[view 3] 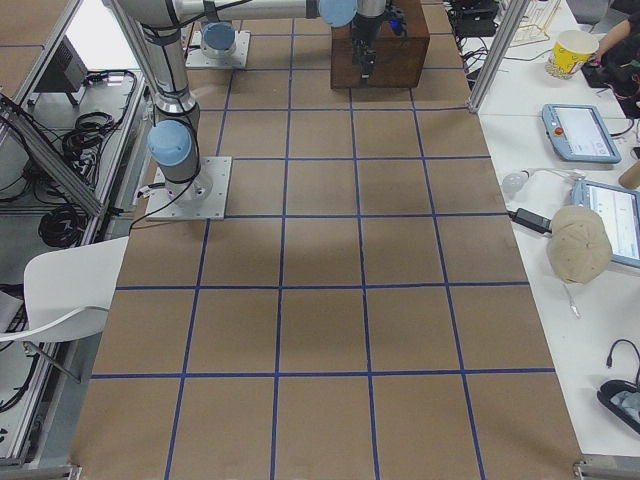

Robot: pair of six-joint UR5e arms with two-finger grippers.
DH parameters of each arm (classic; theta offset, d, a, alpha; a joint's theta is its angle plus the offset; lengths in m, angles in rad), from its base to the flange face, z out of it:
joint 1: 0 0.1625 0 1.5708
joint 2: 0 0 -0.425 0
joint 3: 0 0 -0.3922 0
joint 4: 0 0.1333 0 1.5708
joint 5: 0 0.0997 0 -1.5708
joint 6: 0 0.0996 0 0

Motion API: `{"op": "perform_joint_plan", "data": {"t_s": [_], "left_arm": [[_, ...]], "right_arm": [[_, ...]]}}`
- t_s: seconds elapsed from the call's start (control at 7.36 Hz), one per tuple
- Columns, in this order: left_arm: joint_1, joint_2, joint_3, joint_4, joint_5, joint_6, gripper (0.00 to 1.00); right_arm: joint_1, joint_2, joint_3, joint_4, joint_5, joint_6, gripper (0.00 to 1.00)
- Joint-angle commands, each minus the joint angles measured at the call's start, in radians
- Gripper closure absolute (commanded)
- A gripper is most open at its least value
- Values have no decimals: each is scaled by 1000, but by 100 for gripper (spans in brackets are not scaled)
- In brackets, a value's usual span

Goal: Open drawer and put corn inside
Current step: 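Move the left gripper to the white drawer handle on the cabinet side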

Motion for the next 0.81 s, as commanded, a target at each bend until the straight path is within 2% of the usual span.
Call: {"op": "perform_joint_plan", "data": {"t_s": [0.0,0.41,0.68], "left_arm": [[109,-107,18,7,-112,119,0],[121,-242,75,48,-199,237,0],[120,-293,72,89,-301,260,0]], "right_arm": [[0,0,0,0,1,-1,0],[0,0,0,0,-1,-1,0],[0,0,0,-1,-1,-1,0]]}}
